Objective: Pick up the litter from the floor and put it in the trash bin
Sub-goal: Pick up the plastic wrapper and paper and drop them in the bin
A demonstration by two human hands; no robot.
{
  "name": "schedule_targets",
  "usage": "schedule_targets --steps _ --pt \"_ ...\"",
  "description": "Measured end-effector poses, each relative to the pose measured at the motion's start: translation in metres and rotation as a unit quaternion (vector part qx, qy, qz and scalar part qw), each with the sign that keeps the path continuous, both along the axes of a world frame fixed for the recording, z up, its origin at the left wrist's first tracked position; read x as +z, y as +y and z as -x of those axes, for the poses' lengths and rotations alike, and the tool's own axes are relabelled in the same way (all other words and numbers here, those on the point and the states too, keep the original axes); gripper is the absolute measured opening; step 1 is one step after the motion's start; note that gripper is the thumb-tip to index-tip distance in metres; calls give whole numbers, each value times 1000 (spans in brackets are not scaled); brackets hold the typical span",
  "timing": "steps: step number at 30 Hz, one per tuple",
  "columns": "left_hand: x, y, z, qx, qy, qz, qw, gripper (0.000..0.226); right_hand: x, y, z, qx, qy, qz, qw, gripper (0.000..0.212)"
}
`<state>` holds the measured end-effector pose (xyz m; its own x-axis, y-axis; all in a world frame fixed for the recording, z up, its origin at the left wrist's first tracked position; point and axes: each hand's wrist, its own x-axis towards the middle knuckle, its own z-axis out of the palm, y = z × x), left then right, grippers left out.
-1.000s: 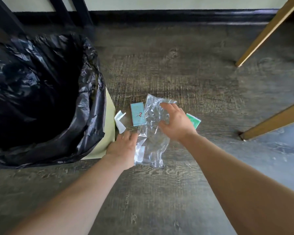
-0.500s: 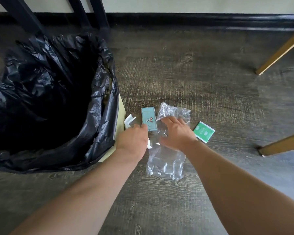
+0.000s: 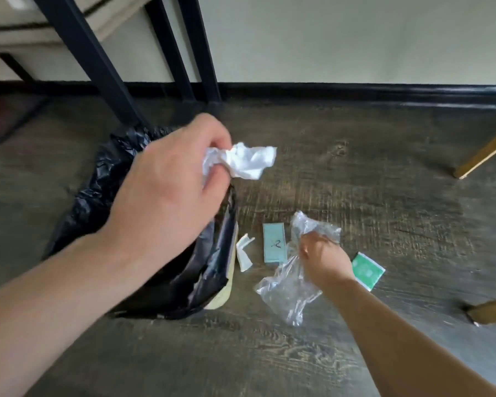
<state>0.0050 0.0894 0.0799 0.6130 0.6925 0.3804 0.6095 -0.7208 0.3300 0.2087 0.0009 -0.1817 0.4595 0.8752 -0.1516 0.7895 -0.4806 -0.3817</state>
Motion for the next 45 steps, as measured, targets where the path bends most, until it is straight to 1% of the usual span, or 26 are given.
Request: schedule_targets --steps 2,5,8,11,12,14,15,16,17,18,20,22,23,25,27,29,31,34,36,37,39,40,41,42,44,45 --pt "0 23 31 70 -10 34 997 16 33 8 -11 -21 -11 -84 996 15" --pt "-8 48 71 128 -10 56 990 15 98 21 -20 -47 -27 -240 969 8" --pt "-24 60 92 134 12 69 988 17 180 29 -14 -63 -31 -333 940 7" --pt "-36 68 100 124 60 93 986 22 257 35 6 -42 -18 -415 909 5" --pt "-38 71 102 122 92 112 982 28 278 39 17 -27 -14 -434 901 5" --pt "-38 73 102 94 177 159 967 54 307 48 43 23 -15 -449 893 6" --pt "-35 72 103 86 201 176 960 62 316 54 57 51 -16 -450 892 6" --pt "-31 72 105 84 205 180 958 62 320 61 70 76 -14 -449 890 5" --pt "-24 73 110 89 191 181 961 55 321 68 82 98 -12 -448 889 5" --pt "-18 76 116 99 156 184 965 47 317 77 95 118 -15 -444 888 4" --pt "-5 83 130 132 48 190 972 39 301 94 119 157 -31 -420 893 4" --pt "4 94 142 171 -37 151 973 31 274 111 141 201 -62 -363 908 6" --pt "7 98 146 188 -63 133 971 29 259 120 150 226 -85 -317 917 7" --pt "11 103 149 198 -88 108 970 29 235 136 164 259 -130 -184 939 7" --pt "14 103 150 189 -95 86 974 27 222 146 173 265 -146 -31 953 19" --pt "15 101 146 176 -90 65 978 25 213 154 180 275 -190 88 938 30" --pt "15 97 138 158 -84 52 982 24 201 163 187 288 -228 162 916 36" --pt "16 90 123 132 -77 51 987 23 183 178 191 313 -204 271 887 45" --pt "16 87 114 115 -74 54 989 23 183 180 195 361 -193 341 846 46" --pt "16 85 111 106 -71 55 990 24 184 179 199 383 -190 365 827 43" --pt "17 81 105 97 -60 53 992 25 197 178 203 399 -186 376 816 23" --pt "18 80 104 95 -56 52 993 26 208 175 201 404 -189 359 820 21" --pt "18 79 102 93 -54 51 993 25 220 172 196 409 -197 329 828 26" --pt "20 78 101 91 -54 48 993 25 235 167 185 402 -182 281 852 26" --pt "24 71 98 87 -52 43 994 23 272 151 152 382 -120 155 903 23" --pt "27 66 95 80 -50 41 995 22 290 139 132 367 -100 85 921 28"
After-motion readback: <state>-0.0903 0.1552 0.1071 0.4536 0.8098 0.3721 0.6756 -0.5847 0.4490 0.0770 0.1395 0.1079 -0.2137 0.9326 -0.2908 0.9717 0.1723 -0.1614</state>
